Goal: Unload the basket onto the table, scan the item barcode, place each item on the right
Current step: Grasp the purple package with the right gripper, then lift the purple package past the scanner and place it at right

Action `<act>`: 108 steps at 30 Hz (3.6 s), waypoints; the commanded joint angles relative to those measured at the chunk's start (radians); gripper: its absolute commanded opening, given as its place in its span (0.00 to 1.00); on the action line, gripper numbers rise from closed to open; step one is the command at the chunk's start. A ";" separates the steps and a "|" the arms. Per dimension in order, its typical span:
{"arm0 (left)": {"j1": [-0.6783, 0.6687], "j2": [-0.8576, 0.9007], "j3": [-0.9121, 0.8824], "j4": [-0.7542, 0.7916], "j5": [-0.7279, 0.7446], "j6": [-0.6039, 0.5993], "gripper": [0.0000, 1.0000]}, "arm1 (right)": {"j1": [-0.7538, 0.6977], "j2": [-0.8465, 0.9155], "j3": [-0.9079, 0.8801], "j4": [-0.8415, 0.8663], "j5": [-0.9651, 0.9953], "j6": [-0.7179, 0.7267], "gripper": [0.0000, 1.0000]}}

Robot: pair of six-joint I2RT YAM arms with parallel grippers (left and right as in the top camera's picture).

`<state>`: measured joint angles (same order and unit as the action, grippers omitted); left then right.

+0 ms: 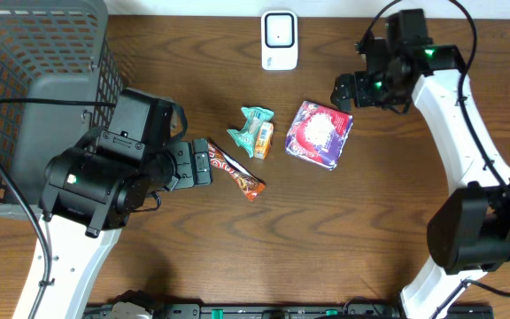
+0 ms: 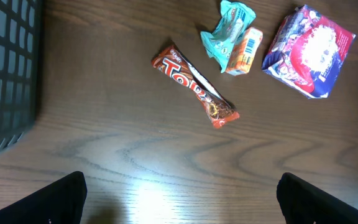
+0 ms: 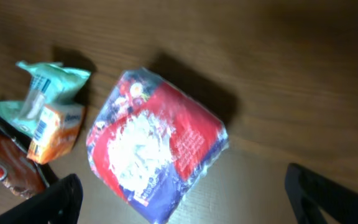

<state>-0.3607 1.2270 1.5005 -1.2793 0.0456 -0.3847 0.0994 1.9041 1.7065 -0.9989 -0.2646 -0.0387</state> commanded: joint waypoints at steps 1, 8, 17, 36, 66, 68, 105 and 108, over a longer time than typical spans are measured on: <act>0.002 -0.004 0.009 -0.003 -0.009 0.010 0.98 | -0.042 0.045 -0.082 0.085 -0.267 -0.227 0.99; 0.002 -0.004 0.009 -0.003 -0.009 0.010 0.98 | -0.057 0.162 -0.166 0.248 -0.322 -0.228 0.99; 0.002 -0.004 0.009 -0.003 -0.009 0.010 0.98 | -0.047 0.182 -0.155 0.016 -0.400 -0.223 0.83; 0.002 -0.004 0.009 -0.003 -0.009 0.010 0.98 | 0.040 -0.001 -0.160 0.064 -0.063 -0.037 0.99; 0.002 -0.004 0.009 -0.003 -0.009 0.010 0.98 | 0.038 0.132 0.017 0.370 -0.275 0.381 0.01; 0.002 -0.004 0.009 -0.003 -0.009 0.010 0.98 | 0.048 0.135 0.015 0.499 -0.273 0.451 0.01; 0.002 -0.004 0.009 -0.003 -0.009 0.010 0.98 | -0.379 0.132 0.011 0.228 0.422 0.952 0.02; 0.002 -0.004 0.009 -0.003 -0.009 0.010 0.98 | -0.474 0.153 0.003 0.168 0.438 1.128 0.01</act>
<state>-0.3607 1.2266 1.5005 -1.2797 0.0456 -0.3847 -0.3130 2.0438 1.7081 -0.8211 0.0891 0.8608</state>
